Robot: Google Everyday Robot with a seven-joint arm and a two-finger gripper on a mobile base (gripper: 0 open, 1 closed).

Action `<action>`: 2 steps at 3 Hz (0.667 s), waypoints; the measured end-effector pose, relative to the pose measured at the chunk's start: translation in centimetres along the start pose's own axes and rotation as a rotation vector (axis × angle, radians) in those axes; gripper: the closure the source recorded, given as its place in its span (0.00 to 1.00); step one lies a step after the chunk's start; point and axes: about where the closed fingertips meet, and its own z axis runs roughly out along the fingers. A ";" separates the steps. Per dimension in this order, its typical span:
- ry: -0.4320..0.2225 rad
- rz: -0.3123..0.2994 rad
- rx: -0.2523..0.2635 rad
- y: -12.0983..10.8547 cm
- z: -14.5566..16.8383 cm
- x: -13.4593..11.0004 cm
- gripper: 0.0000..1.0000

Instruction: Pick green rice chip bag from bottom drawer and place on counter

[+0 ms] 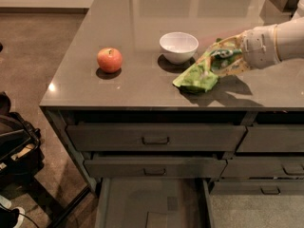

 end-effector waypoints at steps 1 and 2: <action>0.000 0.000 0.000 0.0 0.0 0.0 0.00; 0.000 0.000 0.000 0.0 0.0 0.0 0.00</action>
Offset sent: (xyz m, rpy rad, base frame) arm 0.0000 0.0000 0.0000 0.0000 0.0000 0.0001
